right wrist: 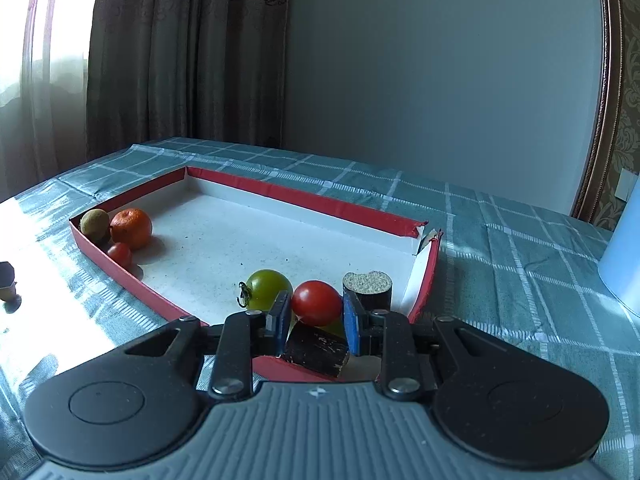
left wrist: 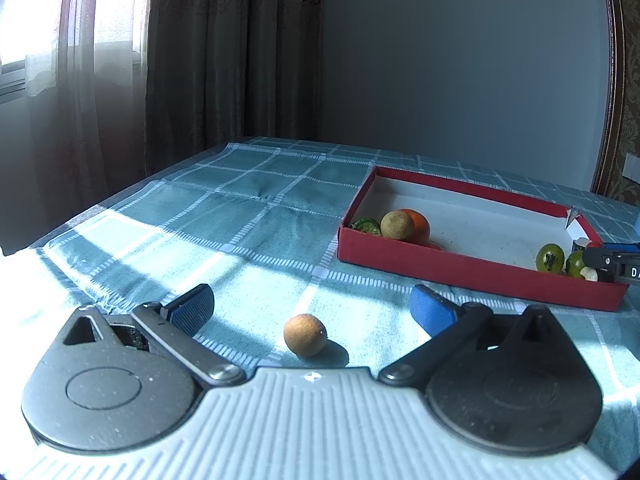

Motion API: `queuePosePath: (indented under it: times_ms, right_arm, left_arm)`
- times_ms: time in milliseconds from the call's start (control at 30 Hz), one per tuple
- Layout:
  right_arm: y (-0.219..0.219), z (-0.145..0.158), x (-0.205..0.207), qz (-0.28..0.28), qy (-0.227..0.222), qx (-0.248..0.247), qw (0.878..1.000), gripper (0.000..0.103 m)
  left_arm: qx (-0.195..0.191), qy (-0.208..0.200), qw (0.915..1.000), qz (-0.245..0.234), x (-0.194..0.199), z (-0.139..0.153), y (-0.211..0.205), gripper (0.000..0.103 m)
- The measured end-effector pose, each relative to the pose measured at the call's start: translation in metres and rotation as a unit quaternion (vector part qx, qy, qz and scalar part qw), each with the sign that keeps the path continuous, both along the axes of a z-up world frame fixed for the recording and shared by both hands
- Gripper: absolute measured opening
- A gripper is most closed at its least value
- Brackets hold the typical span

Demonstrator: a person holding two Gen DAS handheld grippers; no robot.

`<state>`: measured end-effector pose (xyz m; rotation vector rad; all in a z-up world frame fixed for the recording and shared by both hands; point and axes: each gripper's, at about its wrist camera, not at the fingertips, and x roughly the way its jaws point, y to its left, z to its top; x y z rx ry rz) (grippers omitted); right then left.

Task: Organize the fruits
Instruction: 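Carry the red cherry tomato into the box and open the right tool, then grasp the small brown round fruit with the left tool, then lower the brown fruit into the box and open the left tool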

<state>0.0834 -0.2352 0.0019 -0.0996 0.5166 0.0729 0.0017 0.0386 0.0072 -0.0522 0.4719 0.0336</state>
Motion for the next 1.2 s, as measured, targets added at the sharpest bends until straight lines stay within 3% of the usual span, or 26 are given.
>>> queuePosePath:
  times_ms: [333,467,700,867,900,967,1033,1067,1200]
  right_arm:
    - [-0.017,0.016,-0.034,-0.009,-0.028,0.052,0.998,0.031]
    - [-0.027,0.017,-0.064,-0.003,-0.050,0.075,0.996,0.065]
    - [-0.026,0.010,-0.076,0.013,-0.023,0.102,0.994,0.067]
    - [-0.016,0.003,-0.085,0.032,-0.002,0.097,0.995,0.067]
    - [-0.014,0.001,-0.086,0.035,0.002,0.098,0.995,0.067]
    - [-0.010,-0.003,-0.088,0.043,0.009,0.096,0.994,0.067]
    - [-0.006,-0.005,-0.090,0.049,0.012,0.095,0.994,0.067]
    - [-0.004,-0.006,-0.090,0.052,0.013,0.096,0.994,0.067]
    - [0.000,-0.007,-0.091,0.064,0.012,0.101,0.993,0.067]
  left_arm:
    - [-0.002,0.001,0.9998,-0.019,-0.014,0.002,0.022,0.103]
    - [0.025,0.015,0.9979,-0.057,-0.024,-0.005,0.038,0.103]
    - [0.056,0.022,0.9971,-0.046,-0.010,-0.005,0.033,0.101]
    - [0.074,0.067,0.9932,-0.061,0.019,-0.012,0.011,0.079]
    - [0.073,0.080,0.9920,-0.064,0.024,-0.014,0.008,0.065]
    - [0.056,0.087,0.9924,-0.066,0.030,-0.015,0.005,0.054]
    - [0.050,0.087,0.9916,-0.082,0.030,-0.015,0.000,0.027]
    - [0.052,0.086,0.9915,-0.083,0.030,-0.015,-0.003,0.023]
    - [0.055,0.073,0.9922,-0.085,0.031,-0.009,-0.019,0.023]
